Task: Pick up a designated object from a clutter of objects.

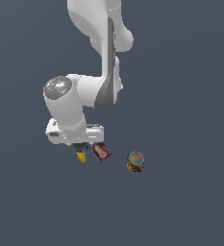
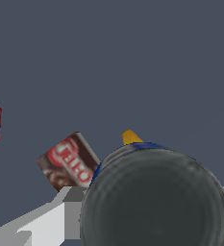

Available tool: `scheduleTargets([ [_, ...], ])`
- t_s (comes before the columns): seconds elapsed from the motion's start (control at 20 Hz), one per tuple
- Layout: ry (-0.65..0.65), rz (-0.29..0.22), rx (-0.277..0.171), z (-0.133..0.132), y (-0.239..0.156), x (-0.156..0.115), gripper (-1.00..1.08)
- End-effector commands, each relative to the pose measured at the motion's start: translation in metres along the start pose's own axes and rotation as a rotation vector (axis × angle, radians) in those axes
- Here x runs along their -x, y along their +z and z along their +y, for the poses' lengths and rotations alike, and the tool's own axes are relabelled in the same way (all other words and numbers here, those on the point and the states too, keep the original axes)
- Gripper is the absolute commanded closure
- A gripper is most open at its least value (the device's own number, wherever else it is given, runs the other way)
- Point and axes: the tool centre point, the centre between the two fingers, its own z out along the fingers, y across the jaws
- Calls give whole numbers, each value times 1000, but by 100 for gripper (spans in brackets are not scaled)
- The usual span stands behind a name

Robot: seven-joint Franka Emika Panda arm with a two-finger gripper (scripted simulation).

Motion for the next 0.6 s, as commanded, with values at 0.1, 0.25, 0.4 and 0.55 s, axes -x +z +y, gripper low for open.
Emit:
scheduleTargets([
  [0.1,0,1,0,-17,-37,16,108],
  [0.25,0,1,1,-28,-63,26,108],
  [0.4,0,1,1,-40,-89,37,108],
  [0.55,0,1,2,-52,-117,48,108],
])
